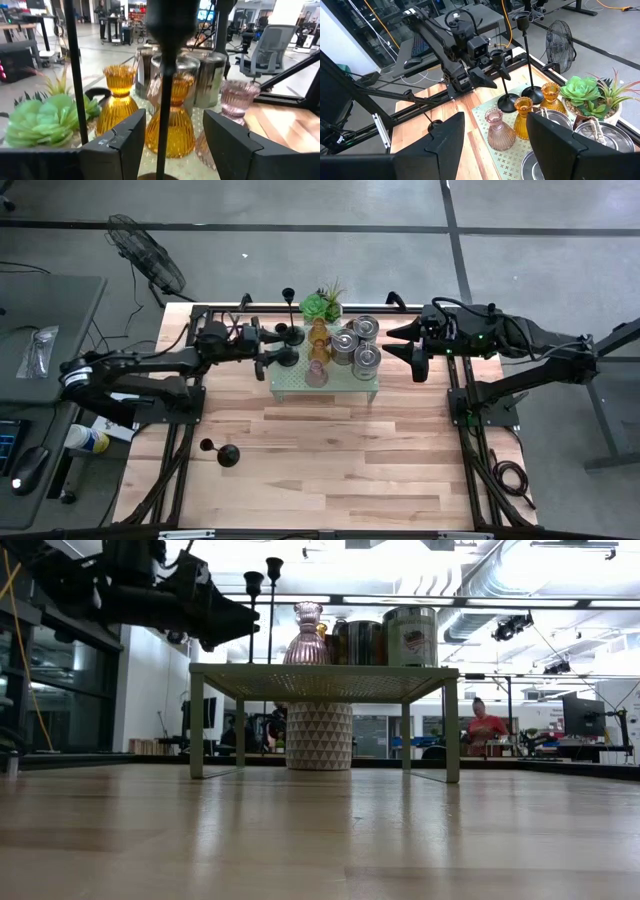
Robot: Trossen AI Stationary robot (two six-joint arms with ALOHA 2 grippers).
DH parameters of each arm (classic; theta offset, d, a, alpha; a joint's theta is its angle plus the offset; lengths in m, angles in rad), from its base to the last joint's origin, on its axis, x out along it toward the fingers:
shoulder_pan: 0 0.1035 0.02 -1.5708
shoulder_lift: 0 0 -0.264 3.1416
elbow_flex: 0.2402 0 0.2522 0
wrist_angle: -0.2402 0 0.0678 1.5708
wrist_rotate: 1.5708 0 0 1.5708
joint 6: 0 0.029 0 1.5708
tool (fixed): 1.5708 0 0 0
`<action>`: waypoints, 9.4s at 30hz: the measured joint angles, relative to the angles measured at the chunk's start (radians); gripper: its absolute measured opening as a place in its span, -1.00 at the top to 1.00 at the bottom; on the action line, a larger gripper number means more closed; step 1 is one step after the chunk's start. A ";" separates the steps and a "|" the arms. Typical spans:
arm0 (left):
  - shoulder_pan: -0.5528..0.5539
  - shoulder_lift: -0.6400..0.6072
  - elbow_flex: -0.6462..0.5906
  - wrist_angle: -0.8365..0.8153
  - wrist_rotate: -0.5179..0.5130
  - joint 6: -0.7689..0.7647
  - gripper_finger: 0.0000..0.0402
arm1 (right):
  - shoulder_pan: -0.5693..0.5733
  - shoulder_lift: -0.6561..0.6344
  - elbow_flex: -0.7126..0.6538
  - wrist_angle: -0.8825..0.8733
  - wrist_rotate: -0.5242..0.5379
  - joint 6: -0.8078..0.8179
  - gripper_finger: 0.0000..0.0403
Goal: Pick & Place candle stick holders
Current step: Put the black candle holder on the shelf
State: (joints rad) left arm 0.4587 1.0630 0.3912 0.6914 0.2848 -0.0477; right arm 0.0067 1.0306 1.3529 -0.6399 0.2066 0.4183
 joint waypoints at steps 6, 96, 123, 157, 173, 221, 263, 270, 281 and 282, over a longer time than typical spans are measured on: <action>0.000 -0.085 0.000 -0.063 -0.016 0.033 0.03 | 0.000 0.000 0.000 0.000 0.000 0.000 -0.02; -0.001 -0.609 0.592 -1.553 0.008 -0.141 0.03 | -0.072 -1.027 -1.345 0.696 -0.082 0.082 -0.02; -0.001 -0.425 0.719 -2.006 0.278 -0.354 0.03 | -0.072 -1.019 -1.347 0.696 -0.079 0.075 -0.02; -0.767 0.006 1.043 -2.264 -0.053 -1.169 0.03 | -0.072 -1.019 -1.347 0.696 -0.079 0.074 -0.02; -1.166 0.124 1.042 -2.262 -0.091 -1.385 0.03 | -0.072 -1.018 -1.347 0.696 -0.079 0.074 -0.02; -1.395 0.133 0.851 -2.140 -0.421 -1.069 -0.58 | -0.072 -1.018 -1.347 0.696 -0.079 0.074 -0.02; -1.394 0.137 0.811 -2.091 -0.460 -2.239 -0.53 | -0.072 -1.018 -1.347 0.696 -0.079 0.074 -0.02; -1.394 0.137 0.811 -2.077 -0.505 -2.239 -0.30 | -0.072 -1.018 -1.347 0.696 -0.079 0.074 -0.02; -1.394 0.137 0.811 -2.068 -0.491 -2.237 -0.10 | -0.072 -1.018 -1.347 0.696 -0.079 0.074 -0.02; -1.394 0.137 0.811 -2.067 -0.481 -2.236 -0.09 | -0.072 -1.018 -1.347 0.696 -0.079 0.074 -0.02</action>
State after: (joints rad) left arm -0.9356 1.2003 1.2018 -1.3756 -0.1961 -2.2841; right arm -0.0655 0.0124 0.0059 0.0559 0.1273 0.4927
